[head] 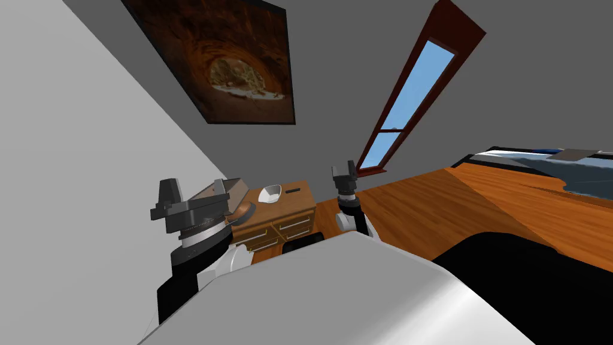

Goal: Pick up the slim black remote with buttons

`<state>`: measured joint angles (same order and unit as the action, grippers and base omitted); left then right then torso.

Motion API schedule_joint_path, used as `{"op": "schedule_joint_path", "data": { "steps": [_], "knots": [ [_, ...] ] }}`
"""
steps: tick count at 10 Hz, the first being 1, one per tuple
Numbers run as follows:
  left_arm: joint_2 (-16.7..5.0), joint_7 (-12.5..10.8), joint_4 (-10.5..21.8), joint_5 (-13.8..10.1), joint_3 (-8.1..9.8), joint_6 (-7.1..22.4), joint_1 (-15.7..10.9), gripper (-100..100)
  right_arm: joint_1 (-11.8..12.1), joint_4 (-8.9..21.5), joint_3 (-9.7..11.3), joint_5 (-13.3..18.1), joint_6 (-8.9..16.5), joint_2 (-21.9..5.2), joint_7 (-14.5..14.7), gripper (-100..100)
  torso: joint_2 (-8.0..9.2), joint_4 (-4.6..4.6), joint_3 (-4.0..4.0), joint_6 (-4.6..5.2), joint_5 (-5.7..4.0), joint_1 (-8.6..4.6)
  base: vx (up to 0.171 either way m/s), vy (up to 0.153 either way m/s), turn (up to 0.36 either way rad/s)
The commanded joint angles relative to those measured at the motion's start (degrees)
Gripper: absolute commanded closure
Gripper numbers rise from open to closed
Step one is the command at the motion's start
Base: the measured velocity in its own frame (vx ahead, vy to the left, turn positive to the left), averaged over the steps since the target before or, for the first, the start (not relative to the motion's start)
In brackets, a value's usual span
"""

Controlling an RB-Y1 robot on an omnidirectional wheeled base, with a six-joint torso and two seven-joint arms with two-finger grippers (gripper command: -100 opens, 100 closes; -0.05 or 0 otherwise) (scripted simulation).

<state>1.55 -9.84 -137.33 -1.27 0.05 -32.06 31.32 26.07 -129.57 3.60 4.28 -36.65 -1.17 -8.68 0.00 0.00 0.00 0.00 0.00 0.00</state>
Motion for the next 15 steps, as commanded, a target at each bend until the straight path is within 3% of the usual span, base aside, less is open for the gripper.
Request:
{"op": "schedule_joint_path", "data": {
  "steps": [1,8,9,11,12,14,15],
  "knots": [
    [0.0,0.0,0.0,0.0,0.0,0.0,0.0,0,-0.14,1.28,-0.43,0.63,-0.6,-2.47,-0.53,-100,0.0,0.0,0.0,0.0,0.0,0.0,-0.094,-0.052,0.175],
    [-0.01,0.0,0.01,0.0,0.0,0.01,-0.02,0,-1.29,10.9,-3.67,6.42,-4.33,-13.44,-3.86,-100,0.63,0.14,0.37,-0.01,-0.1,-0.46,-0.177,-0.099,0.236],
    [-0.01,0.0,0.01,0.0,0.0,0.01,-0.02,0,-1.29,11.64,-3.67,6.42,-4.33,-13.44,-3.86,-100,0.71,0.16,0.41,-0.02,-0.11,-0.51,-0.131,-0.08,0.089],
    [-0.01,0.0,0.01,0.0,0.0,0.01,-0.01,0,-1.72,15.3,-4.78,9.24,-5.69,-17.23,-5.03,-100,0.35,0.09,0.22,-0.02,-0.09,-0.39,-0.107,-0.071,0.298],
    [-0.01,0.0,0.01,0.0,0.01,0.01,-0.02,0,-1.72,16.2,-4.78,9.24,-5.69,-17.49,-5.03,-100,0.39,0.09,0.23,-0.02,-0.1,-0.47,-0.09,-0.06,0.107],
    [-0.01,0.0,0.01,0.0,0.01,0.0,-0.01,0,-2.15,20.67,-5.76,12.57,-7.08,-21.42,-6.19,-100,0.2,0.06,0.13,-0.02,-0.08,-0.32,-0.083,-0.034,0.329],
    [-0.01,0.0,0.01,0.0,0.0,0.01,-0.01,0,-2.15,21.34,-5.76,12.57,-7.08,-21.86,-6.19,-100,0.23,0.06,0.14,-0.03,-0.07,-0.33,-0.091,-0.031,0.143]
  ]
}}
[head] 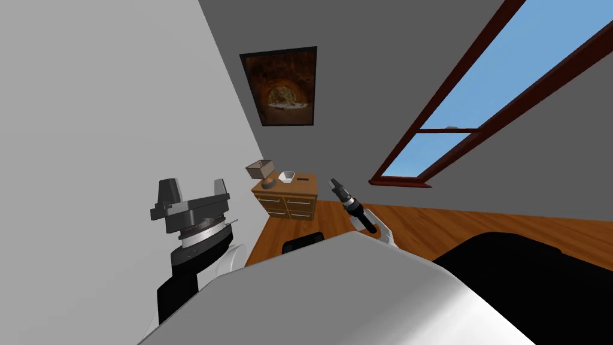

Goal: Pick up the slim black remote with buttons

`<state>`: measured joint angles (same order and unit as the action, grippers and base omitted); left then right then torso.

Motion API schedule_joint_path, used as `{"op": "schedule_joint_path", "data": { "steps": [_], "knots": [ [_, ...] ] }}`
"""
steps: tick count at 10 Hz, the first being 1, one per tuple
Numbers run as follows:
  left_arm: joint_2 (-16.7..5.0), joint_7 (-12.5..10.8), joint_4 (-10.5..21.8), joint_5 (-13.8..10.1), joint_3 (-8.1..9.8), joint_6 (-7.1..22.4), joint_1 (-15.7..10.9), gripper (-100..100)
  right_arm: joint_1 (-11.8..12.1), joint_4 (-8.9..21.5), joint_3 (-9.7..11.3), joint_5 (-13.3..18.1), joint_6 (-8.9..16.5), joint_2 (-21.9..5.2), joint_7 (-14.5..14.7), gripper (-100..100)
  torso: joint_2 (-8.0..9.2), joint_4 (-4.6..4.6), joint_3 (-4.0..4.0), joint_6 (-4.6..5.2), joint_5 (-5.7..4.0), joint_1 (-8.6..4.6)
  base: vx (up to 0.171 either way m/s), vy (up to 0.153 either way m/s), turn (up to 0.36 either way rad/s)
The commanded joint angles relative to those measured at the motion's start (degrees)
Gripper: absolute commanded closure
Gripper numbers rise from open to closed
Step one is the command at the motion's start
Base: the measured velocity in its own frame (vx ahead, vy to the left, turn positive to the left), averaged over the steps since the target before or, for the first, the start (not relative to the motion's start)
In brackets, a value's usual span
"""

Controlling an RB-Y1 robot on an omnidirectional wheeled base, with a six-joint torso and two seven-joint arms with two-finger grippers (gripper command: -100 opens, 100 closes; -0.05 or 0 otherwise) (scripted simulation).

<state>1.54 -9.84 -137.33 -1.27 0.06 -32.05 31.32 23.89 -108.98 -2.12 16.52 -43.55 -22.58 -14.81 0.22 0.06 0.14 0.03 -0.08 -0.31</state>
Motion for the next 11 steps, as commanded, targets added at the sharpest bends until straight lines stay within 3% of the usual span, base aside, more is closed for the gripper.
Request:
{"op": "schedule_joint_path", "data": {
  "steps": [1,2,6,9,10,11],
  "knots": [
    [0.0,0.0,0.0,0.0,0.0,0.0,0.0,0,-0.18,2.86,-0.46,2.18,-0.87,-2.75,-0.61,-100,0.0,0.0,0.0,0.0,0.0,0.0,-0.086,-0.018,0.252],
    [0.0,0.0,0.0,0.0,-0.01,0.0,-0.01,0,-0.18,3.49,-0.46,2.18,-0.87,-2.75,-0.61,-100,-0.01,0.0,0.0,-0.04,0.01,0.03,-0.067,-0.021,0.15],
    [0.0,0.0,0.0,0.0,0.0,0.0,0.01,0,-0.77,11.8,-1.49,8.4,-2.87,-9.49,-2.12,-100,-0.15,-0.03,-0.08,0.01,0.0,-0.01,-0.059,-0.019,0.317],
    [0.0,0.0,0.0,0.0,0.0,0.0,0.0,0,-0.97,15.47,-1.75,10.67,-3.48,-12.58,-2.55,-100,-0.27,-0.06,-0.15,-0.04,0.02,0.06,-0.025,-0.004,0.198],
    [0.0,0.0,0.0,0.0,0.0,0.0,0.01,0,-1.16,16.96,-1.96,13.02,-4.07,-14.88,-2.95,-100,-0.3,-0.06,-0.17,0.02,0.02,0.06,-0.017,0.01,0.319],
    [0.0,0.0,0.0,0.0,0.0,0.0,0.0,0,-1.16,17.98,-1.96,13.02,-4.07,-15.15,-2.95,-100,-0.32,-0.06,-0.18,-0.04,0.03,0.09,-0.01,0.0,0.163]
  ]
}}
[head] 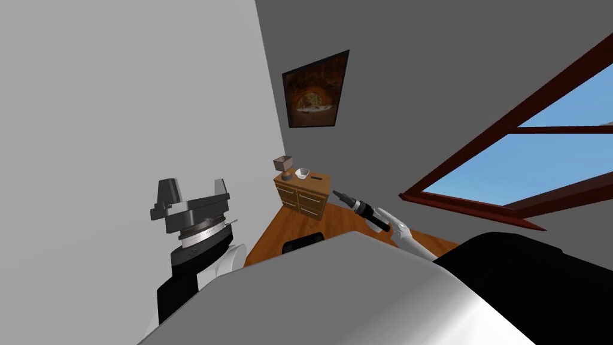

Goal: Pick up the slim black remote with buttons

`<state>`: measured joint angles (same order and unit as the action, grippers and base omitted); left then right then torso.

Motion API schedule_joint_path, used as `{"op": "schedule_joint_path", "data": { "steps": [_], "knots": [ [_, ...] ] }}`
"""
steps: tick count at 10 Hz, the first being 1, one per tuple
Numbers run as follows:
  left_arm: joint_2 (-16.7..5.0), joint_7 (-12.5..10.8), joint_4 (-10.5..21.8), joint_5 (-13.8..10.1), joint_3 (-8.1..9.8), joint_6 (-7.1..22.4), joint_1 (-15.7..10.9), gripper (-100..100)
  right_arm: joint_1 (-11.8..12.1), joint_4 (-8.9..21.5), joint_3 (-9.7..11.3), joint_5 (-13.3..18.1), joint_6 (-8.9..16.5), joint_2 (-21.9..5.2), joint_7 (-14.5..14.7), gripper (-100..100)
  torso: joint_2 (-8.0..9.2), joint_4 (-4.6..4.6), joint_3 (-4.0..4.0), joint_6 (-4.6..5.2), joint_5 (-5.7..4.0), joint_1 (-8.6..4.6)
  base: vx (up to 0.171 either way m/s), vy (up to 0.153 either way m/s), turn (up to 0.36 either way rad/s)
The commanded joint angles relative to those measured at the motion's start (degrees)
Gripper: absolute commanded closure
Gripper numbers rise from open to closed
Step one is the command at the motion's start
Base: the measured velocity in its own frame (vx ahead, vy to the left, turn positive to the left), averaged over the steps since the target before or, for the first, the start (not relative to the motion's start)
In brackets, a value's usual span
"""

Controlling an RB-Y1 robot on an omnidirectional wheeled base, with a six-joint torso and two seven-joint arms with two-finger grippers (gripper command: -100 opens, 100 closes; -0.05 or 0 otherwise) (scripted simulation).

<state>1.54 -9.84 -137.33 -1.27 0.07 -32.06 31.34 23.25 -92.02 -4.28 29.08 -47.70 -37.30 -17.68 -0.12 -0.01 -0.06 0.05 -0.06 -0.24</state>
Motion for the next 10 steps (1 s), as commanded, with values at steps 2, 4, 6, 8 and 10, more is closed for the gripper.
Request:
{"op": "schedule_joint_path", "data": {
  "steps": [2,4,6,8,10],
  "knots": [
    [0.0,0.0,0.0,0.0,0.0,0.0,0.0,0,-0.69,4.03,0.04,2.88,-0.48,-3.01,-0.44,-100,-0.02,0.0,-0.01,0.02,0.0,0.0,-0.001,0.004,0.191],
    [0.0,0.0,0.0,0.0,0.0,0.0,0.0,0,-0.86,7.02,-0.05,5.37,-1.0,-5.31,-0.75,-100,-0.06,-0.01,-0.04,0.02,0.0,-0.01,0.006,0.002,0.218],
    [0.0,0.0,0.0,0.0,0.0,0.0,0.0,0,-1.01,9.74,-0.06,7.9,-1.5,-7.84,-1.03,-100,-0.09,-0.02,-0.05,0.01,0.01,0.01,0.016,0.006,0.265],
    [0.0,0.0,0.0,0.0,0.0,0.0,0.01,0,-1.01,11.33,-0.06,7.9,-1.5,-8.11,-1.03,-100,-0.13,-0.03,-0.08,0.02,0.0,0.01,0.017,0.0,0.073],
    [0.0,0.0,0.0,0.0,0.0,0.0,0.0,0,-1.14,14.54,0.0,10.48,-1.97,-10.58,-1.26,-100,-0.14,-0.02,-0.08,-0.05,0.01,0.02,0.026,0.005,0.265]
  ]
}}
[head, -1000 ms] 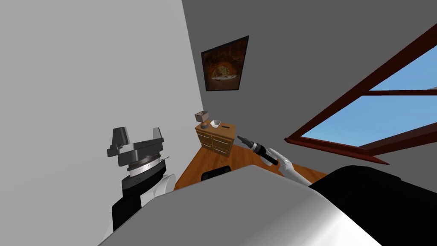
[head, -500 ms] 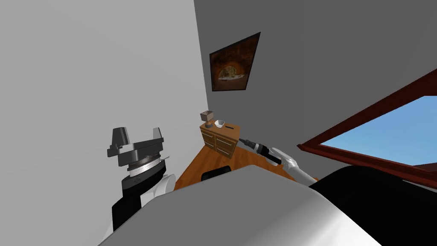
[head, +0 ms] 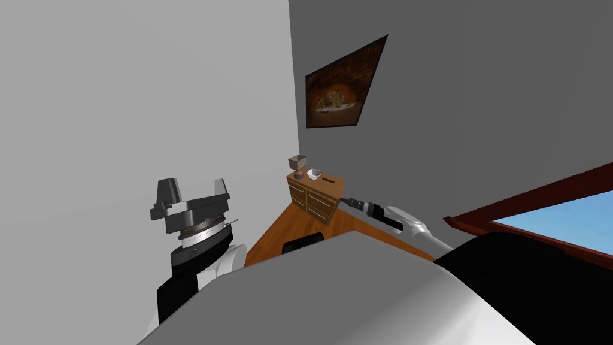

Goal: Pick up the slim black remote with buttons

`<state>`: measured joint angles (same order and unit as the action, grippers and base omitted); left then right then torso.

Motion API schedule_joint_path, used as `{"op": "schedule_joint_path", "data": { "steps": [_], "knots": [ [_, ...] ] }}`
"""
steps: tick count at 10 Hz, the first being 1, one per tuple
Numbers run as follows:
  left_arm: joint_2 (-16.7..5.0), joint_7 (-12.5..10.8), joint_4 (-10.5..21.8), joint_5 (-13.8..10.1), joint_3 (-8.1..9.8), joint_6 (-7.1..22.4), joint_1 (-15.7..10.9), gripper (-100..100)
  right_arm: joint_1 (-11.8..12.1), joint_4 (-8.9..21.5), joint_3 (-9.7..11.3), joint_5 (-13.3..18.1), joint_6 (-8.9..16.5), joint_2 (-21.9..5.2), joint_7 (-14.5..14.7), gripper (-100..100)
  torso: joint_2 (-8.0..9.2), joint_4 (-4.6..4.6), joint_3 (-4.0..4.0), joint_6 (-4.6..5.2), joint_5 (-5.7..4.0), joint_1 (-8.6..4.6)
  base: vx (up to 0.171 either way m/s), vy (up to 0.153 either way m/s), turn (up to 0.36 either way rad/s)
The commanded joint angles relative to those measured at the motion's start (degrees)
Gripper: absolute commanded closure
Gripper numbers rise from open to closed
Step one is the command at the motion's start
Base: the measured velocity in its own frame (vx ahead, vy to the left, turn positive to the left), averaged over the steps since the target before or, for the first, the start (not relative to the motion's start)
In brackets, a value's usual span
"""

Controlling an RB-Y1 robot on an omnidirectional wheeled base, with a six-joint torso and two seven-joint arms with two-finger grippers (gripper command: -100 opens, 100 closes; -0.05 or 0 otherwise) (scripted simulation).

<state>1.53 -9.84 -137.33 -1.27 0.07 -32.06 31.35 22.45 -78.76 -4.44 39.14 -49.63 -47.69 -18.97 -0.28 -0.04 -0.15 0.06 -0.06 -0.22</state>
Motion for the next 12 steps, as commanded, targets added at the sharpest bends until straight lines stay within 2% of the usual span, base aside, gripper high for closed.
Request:
{"op": "schedule_joint_path", "data": {
  "steps": [1,3,4,5,6,7,8,9,10,11,12],
  "knots": [
    [0.0,0.0,0.0,0.0,0.0,0.0,0.0,0,-0.45,2.86,0.3,2.86,-0.48,-2.58,-0.15,-100,0.0,0.0,0.0,0.0,0.0,0.0,0.042,0.012,0.296],
    [0.0,0.0,0.0,0.0,0.0,0.0,0.0,0,-0.45,4.47,0.3,3.02,-0.48,-2.58,-0.15,-100,-0.06,-0.02,-0.04,0.01,0.0,0.02,0.034,0.001,0.087],
    [0.0,0.0,0.0,0.0,0.0,0.0,0.01,0,-0.54,6.45,0.52,5.63,-0.88,-4.86,-0.3,-100,0.01,0.0,0.0,0.05,0.0,0.01,0.039,0.002,0.287],
    [0.0,0.0,0.0,0.0,0.0,0.0,-0.01,0,-0.54,7.36,0.52,5.63,-0.88,-4.86,-0.3,-100,-0.04,0.0,-0.02,-0.04,0.01,0.0,0.047,-0.009,0.212],
    [0.0,0.0,0.0,0.0,0.0,0.0,0.0,0,-0.6,9.1,0.82,8.0,-1.24,-7.02,-0.4,-100,-0.06,-0.02,-0.04,0.01,-0.01,-0.02,0.068,0.0,0.316],
    [0.0,0.0,0.0,0.0,0.0,0.0,0.0,0,-0.6,10.6,0.82,8.24,-1.24,-7.02,-0.4,-100,-0.16,-0.03,-0.09,-0.05,0.0,0.0,0.064,-0.01,0.188],
    [0.0,0.0,0.0,0.0,0.0,0.0,0.01,0,-0.6,10.72,0.82,8.24,-1.24,-7.02,-0.4,-100,-0.14,-0.04,-0.08,0.03,-0.01,-0.02,0.032,-0.008,-0.011],
    [0.0,0.0,0.0,0.0,0.01,0.0,0.01,0,-0.64,13.24,1.21,10.84,-1.57,-9.05,-0.46,-100,-0.04,-0.02,-0.03,0.05,-0.01,0.0,0.055,-0.003,0.303],
    [0.0,0.0,0.0,0.0,0.0,0.0,0.0,0,-0.64,13.75,1.21,10.84,-1.57,-9.05,-0.46,-100,-0.11,-0.02,-0.06,-0.04,0.01,0.0,0.061,-0.011,0.193],
    [0.0,0.0,0.0,0.0,0.01,0.0,0.01,0,-0.65,16.05,1.68,13.31,-1.87,-10.92,-0.48,-100,-0.12,-0.03,-0.07,0.04,-0.01,0.0,0.082,-0.005,0.305],
    [0.0,0.0,0.0,0.0,0.0,0.0,0.0,0,-0.65,16.7,1.68,13.42,-1.87,-10.92,-0.48,-100,-0.22,-0.05,-0.13,-0.04,-0.01,-0.01,0.087,-0.01,0.159]
  ]
}}
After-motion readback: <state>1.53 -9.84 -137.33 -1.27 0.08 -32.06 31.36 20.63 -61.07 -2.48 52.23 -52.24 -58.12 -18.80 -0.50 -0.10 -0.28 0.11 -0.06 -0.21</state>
